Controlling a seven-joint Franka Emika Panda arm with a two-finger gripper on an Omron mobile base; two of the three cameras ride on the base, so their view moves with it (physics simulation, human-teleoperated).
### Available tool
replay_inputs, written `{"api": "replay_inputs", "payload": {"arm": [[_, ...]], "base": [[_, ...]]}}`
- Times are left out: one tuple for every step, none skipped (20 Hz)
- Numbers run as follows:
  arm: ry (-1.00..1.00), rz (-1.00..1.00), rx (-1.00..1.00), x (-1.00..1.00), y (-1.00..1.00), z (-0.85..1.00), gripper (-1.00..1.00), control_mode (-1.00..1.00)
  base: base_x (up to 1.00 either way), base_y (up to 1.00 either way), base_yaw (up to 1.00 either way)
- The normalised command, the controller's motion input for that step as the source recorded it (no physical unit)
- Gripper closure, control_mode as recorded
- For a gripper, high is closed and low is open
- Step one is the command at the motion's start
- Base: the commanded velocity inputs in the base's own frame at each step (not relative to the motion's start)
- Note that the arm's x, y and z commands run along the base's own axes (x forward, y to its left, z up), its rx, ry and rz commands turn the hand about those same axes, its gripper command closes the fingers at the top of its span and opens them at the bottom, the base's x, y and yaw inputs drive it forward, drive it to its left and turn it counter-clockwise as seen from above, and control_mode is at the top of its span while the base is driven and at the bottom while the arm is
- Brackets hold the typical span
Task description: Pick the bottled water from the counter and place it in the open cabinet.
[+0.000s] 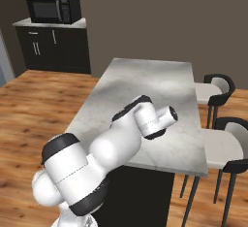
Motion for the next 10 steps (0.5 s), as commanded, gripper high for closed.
{"api": "replay_inputs", "payload": {"arm": [[-0.07,-0.02,0.00,0.36,0.21,-0.07,-1.00,-1.00],[-0.08,-0.02,0.00,0.37,0.22,-0.07,-1.00,-1.00],[-0.09,-0.02,0.00,0.36,0.22,-0.10,-1.00,-1.00],[-0.10,-0.02,0.00,0.34,0.21,-0.11,-1.00,-1.00],[-0.11,-0.01,0.00,0.31,0.19,-0.11,-1.00,-1.00],[-0.10,0.00,0.00,0.23,0.18,-0.11,-1.00,-1.00],[-0.05,0.00,0.00,0.09,0.16,-0.14,-1.00,-1.00],[0.00,0.00,0.00,0.04,0.10,-0.14,-1.00,-1.00],[0.00,0.00,0.00,0.00,0.02,-0.16,-1.00,-1.00],[0.02,0.00,0.00,0.00,0.00,-0.21,-1.00,-1.00]], "base": [[0.00,0.00,0.00],[0.00,0.00,0.00],[0.00,0.00,0.00],[0.00,0.00,0.00],[0.00,0.00,0.00],[0.00,0.00,0.00],[0.00,0.00,0.00],[0.00,0.00,0.00],[0.00,0.00,0.00],[0.00,0.00,0.00]]}}
